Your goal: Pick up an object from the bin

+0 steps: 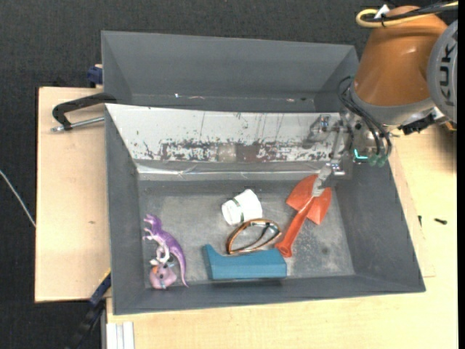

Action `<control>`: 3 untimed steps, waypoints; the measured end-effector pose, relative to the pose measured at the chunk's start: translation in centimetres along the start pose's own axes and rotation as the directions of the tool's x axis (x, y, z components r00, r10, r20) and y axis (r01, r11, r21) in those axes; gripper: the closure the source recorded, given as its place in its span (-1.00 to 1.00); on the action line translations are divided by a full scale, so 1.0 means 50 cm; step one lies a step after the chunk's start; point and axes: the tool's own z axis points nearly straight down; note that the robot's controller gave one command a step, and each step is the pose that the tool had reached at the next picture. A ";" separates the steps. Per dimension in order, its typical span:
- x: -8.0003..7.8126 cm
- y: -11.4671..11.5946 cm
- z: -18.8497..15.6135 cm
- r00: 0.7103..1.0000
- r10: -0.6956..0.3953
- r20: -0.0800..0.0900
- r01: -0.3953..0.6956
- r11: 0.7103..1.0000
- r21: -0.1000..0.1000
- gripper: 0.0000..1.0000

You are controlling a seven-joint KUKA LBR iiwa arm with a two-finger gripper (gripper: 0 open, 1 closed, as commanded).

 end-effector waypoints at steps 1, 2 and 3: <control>-0.003 0.000 -0.010 1.000 -0.001 0.009 0.001 1.000 0.001 -1.00; 0.004 -0.009 0.096 0.991 -0.136 0.010 0.136 0.991 0.002 -1.00; 0.017 -0.013 0.147 0.970 -0.243 0.005 0.243 0.970 0.001 -1.00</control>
Offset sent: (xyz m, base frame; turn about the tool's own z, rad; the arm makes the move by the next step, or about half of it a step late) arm -0.0103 -0.0134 -0.1362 -0.3509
